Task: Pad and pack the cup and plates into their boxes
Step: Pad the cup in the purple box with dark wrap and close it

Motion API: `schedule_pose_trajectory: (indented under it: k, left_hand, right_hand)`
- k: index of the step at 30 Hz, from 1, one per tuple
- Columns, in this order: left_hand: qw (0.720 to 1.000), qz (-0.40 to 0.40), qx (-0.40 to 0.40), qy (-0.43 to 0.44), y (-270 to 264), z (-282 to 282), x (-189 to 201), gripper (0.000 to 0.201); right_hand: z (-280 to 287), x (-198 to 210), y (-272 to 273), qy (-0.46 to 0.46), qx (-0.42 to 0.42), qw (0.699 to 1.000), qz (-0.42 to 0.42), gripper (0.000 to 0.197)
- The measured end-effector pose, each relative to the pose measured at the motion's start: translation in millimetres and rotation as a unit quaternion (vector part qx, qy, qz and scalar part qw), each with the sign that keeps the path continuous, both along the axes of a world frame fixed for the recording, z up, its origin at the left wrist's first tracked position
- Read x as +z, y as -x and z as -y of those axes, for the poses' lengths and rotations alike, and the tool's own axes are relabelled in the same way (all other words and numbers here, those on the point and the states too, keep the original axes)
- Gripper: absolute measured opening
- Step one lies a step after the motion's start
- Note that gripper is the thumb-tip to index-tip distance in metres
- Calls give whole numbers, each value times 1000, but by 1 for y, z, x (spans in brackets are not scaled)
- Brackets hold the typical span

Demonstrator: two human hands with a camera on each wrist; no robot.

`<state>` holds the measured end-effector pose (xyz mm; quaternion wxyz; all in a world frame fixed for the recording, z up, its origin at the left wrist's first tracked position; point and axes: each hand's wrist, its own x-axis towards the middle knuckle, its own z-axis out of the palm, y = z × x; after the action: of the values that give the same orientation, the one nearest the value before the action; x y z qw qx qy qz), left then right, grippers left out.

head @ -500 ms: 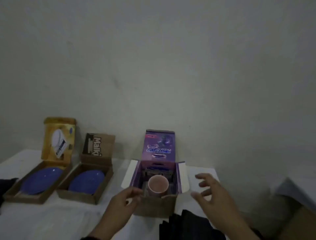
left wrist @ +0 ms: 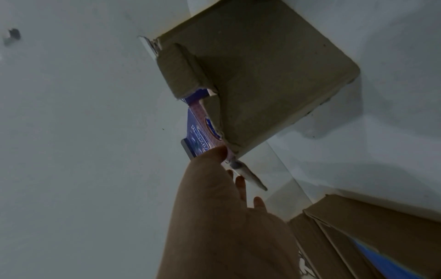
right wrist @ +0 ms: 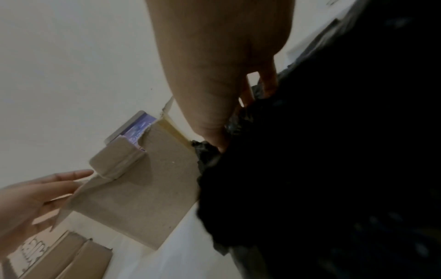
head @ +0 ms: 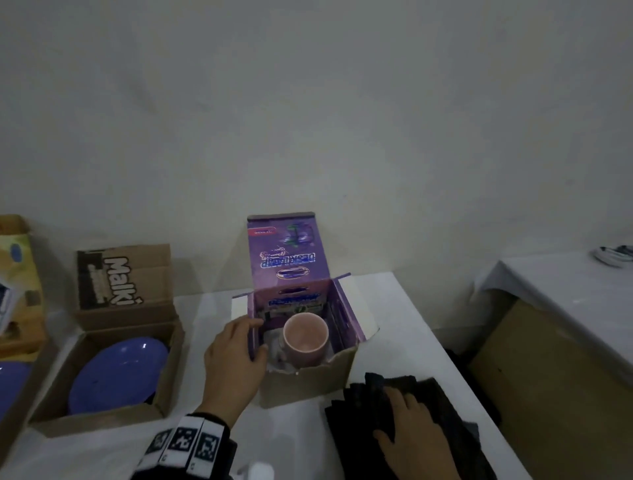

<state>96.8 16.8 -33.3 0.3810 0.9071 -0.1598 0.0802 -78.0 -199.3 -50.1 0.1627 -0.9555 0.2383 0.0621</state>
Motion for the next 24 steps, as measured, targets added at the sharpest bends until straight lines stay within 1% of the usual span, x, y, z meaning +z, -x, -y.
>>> schedule_pose_trajectory:
  k: [2,5,6,7,9,10,12,14,16,18,19,20,22,24]
  left_hand:
    - [1000,-14,-3,-11,-6,6,0,41]
    - [999,-45,11,-17,-19,14,-1,46]
    - [998,-53,13,-15,-24,16,-3,47]
    - [998,-56,11,-9,-29,18,-4,47]
    - [999,-53,-1,9,-36,20,-8,50]
    - [998,-52,-7,19,-38,21,-9,52]
    - [998,-47,-15,40,-38,24,-9,55]
    - [997,-36,-27,56,-35,25,-7,52]
    - [996,-30,-49,71,-33,24,-6,51]
    - [996,-28,-57,68,-31,19,-7,56]
    - [996,-30,-55,58,-30,16,-8,58]
    - [997,-31,-51,47,-29,13,-11,61]
    - [998,-36,-46,28,-29,7,-15,62]
    - [998,-38,-42,13,-29,4,-16,62]
  right_hand:
    - [-1,-5,3,-1,-11,999,45,54]
    - [0,-11,2,-7,-18,997,77,43]
    - [1,-9,1,-5,-18,994,109,38]
    - [4,-3,-2,3,-20,987,158,32]
    - [5,23,-12,17,-24,972,233,22]
    - [6,37,-20,23,-15,962,270,20]
    - [10,66,-42,9,0,941,337,26]
    - [11,88,-65,-33,-2,923,384,35]
    - [7,103,-88,-53,-23,899,435,36]
    - [-1,108,-106,-42,-23,872,487,32]
    - [-6,105,-112,-42,-11,869,493,31]
    - [-10,99,-117,-50,6,877,478,34]
    - [-18,78,-119,-53,51,914,399,53]
    - [-21,51,-114,-13,117,943,313,71]
